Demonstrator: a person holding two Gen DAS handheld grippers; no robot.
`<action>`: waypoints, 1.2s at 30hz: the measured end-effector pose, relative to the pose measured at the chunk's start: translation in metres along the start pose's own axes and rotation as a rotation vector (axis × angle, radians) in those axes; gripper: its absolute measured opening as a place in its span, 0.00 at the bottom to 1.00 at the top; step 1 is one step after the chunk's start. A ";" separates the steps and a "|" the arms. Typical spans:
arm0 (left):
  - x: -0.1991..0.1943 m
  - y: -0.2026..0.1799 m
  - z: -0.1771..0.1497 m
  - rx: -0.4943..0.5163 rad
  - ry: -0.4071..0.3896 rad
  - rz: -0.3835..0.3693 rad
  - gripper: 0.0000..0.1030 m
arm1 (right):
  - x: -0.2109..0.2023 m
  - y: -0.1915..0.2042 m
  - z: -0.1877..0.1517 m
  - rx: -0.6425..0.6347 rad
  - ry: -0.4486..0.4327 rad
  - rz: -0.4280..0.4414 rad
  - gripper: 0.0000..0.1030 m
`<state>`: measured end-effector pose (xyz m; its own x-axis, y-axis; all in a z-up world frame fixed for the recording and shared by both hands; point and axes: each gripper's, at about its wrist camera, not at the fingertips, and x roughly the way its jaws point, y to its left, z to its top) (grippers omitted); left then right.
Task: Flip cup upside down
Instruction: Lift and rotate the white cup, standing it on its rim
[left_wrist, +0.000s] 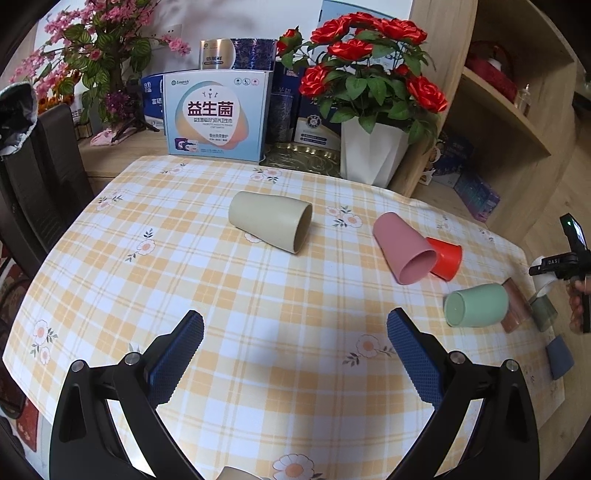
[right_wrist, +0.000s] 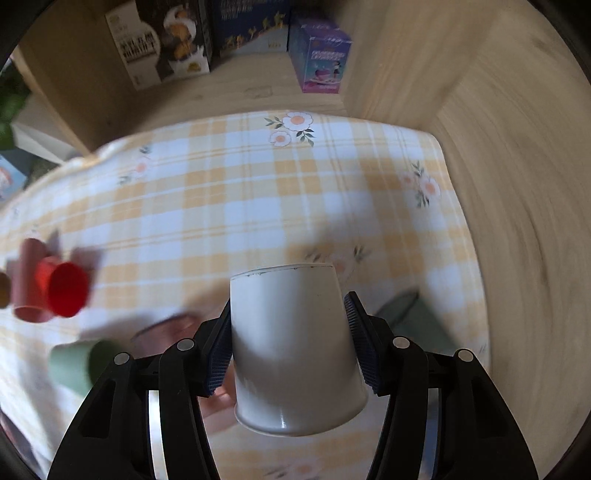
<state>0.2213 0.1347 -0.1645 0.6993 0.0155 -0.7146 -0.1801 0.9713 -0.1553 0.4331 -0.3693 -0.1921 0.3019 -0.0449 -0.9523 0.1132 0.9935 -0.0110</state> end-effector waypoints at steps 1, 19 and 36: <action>-0.003 0.000 -0.001 0.000 -0.004 -0.007 0.94 | -0.006 0.002 -0.007 0.020 -0.008 0.022 0.53; -0.014 0.012 -0.022 0.016 0.023 -0.012 0.94 | -0.027 0.167 -0.167 -0.031 0.053 0.363 0.53; -0.012 0.045 -0.043 -0.010 0.083 0.034 0.94 | 0.001 0.277 -0.227 -0.072 0.135 0.426 0.53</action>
<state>0.1749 0.1680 -0.1927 0.6329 0.0286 -0.7737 -0.2105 0.9680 -0.1365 0.2501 -0.0706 -0.2655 0.1802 0.3790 -0.9077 -0.0623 0.9253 0.3740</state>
